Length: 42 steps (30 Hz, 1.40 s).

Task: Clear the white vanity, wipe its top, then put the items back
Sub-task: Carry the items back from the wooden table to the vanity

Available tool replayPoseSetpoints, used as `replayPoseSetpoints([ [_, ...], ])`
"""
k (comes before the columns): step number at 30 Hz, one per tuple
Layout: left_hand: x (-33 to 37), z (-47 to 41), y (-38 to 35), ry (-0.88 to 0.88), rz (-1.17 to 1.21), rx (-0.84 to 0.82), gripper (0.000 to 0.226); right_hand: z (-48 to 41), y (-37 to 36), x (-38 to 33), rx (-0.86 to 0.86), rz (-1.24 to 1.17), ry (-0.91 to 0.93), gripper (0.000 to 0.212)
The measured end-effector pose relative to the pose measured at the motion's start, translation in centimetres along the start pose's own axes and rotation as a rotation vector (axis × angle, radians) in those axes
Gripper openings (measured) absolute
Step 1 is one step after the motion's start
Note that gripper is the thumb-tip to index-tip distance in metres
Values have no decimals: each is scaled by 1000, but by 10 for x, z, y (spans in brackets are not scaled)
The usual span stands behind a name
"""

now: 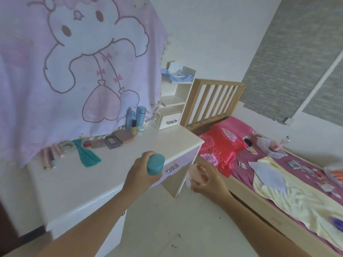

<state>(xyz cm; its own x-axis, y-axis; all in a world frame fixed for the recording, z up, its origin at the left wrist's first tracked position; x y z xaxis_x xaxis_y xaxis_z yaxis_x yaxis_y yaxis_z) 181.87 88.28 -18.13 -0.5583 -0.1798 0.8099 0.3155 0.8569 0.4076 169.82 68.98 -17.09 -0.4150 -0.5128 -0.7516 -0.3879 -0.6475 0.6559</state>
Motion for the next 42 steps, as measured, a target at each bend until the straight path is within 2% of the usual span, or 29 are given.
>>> replayPoseSetpoints([
  [8,-71,-47,-49,174,-29,-104,63,-80,-33,66,-47,-37,-171,60],
  [12,-93,-86,-80,188,-86,-108,58,-141,-22,84,-79,-24,-134,63],
  [17,-117,-152,-117,265,-113,7,56,-240,3,93,-137,-85,-49,65],
  [21,-137,-182,-147,355,-169,25,56,-306,7,115,-225,-74,-31,76],
  [25,-159,-201,-163,411,-231,118,58,-364,-9,131,-321,-21,0,64],
  [29,-182,-219,-167,437,-326,192,62,-395,-30,127,-392,55,35,54],
  [32,-213,-233,-167,484,-299,215,79,-426,-52,121,-486,64,66,58],
  [36,-252,-260,-162,541,-195,294,99,-462,-85,99,-485,101,101,63],
  [42,-290,-303,-155,518,-150,361,76,-508,-135,57,-496,181,143,64],
])
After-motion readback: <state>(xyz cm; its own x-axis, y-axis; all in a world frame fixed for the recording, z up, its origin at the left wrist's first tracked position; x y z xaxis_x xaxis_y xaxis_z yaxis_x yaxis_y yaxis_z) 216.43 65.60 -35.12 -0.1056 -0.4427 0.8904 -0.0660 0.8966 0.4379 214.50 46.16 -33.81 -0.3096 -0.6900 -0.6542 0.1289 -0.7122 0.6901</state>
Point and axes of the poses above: each hand's wrist, its own z-axis away from the middle knuckle, its own y-axis out of the back of the hand, x = y × z, the point moved 6 cm from there along -z, towards the middle knuckle, and after that the axes turned 9 degrees about -y, right-handed, at the moved point
